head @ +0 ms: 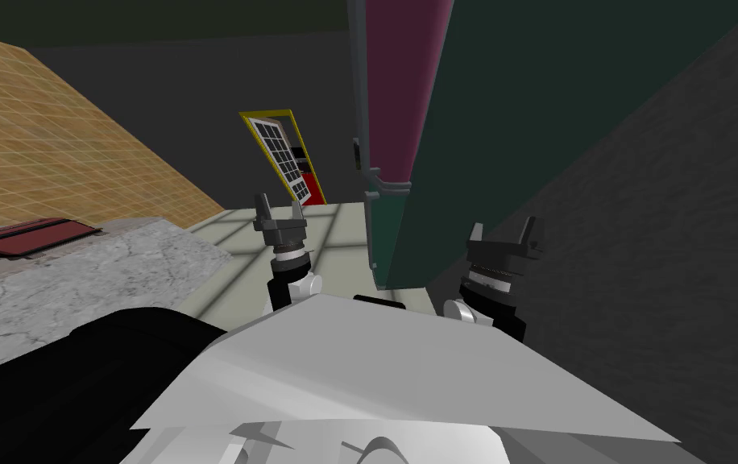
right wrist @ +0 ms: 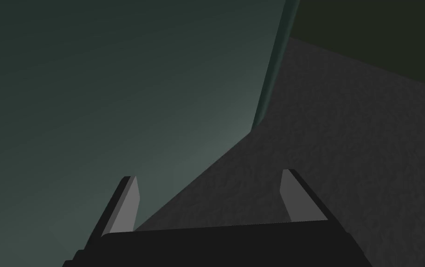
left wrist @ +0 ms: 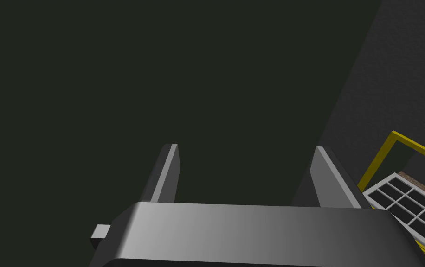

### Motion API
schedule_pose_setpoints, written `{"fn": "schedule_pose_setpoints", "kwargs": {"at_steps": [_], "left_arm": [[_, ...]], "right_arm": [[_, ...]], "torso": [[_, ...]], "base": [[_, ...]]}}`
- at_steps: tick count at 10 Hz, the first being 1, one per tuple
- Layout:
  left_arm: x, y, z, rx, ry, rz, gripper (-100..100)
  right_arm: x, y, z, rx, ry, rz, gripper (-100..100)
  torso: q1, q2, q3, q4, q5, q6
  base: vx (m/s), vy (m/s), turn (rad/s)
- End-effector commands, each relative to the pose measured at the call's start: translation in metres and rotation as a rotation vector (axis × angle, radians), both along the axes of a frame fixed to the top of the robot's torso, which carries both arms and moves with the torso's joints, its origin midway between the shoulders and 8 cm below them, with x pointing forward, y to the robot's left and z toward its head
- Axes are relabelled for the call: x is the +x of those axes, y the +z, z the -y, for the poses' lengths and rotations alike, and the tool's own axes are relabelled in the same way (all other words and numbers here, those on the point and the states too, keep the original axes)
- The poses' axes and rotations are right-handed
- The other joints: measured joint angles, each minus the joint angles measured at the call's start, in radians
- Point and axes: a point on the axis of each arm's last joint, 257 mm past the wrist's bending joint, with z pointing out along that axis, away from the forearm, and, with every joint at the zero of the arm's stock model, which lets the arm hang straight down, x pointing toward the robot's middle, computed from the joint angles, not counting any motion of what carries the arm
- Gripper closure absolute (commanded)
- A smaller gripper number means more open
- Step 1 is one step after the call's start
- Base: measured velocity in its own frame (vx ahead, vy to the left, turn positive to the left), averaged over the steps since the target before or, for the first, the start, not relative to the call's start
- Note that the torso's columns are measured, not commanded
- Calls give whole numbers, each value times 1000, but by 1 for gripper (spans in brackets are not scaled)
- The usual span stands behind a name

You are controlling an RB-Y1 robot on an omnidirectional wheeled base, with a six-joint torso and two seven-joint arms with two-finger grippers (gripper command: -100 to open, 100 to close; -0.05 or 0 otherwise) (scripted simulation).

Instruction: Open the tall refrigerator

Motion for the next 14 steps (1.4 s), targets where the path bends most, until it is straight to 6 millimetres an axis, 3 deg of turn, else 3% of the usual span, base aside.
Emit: {"fn": "schedule_pose_setpoints", "kwargs": {"at_steps": [1,9,10,11,14], "left_arm": [[0,0,0,0,0,0,0],[0,0,0,0,0,0,0],[0,0,0,0,0,0,0],[0,0,0,0,0,0,0],[0,0,0,0,0,0,0]], "right_arm": [[0,0,0,0,0,0,0],[0,0,0,0,0,0,0],[2,3,-8,-58,19,-3,-100],[3,6,-16,-106,33,-3,-100],[5,12,-34,-227,57,2,-100]], "torso": [[0,41,-82,41,0,0],[0,618,-1234,617,0,0],[0,691,-1382,691,0,0],[1,725,-1451,724,0,0],[1,736,-1477,737,0,0]], "base": [[0,0,0],[0,0,0],[14,14,-13],[18,32,-26],[35,46,-31]]}}
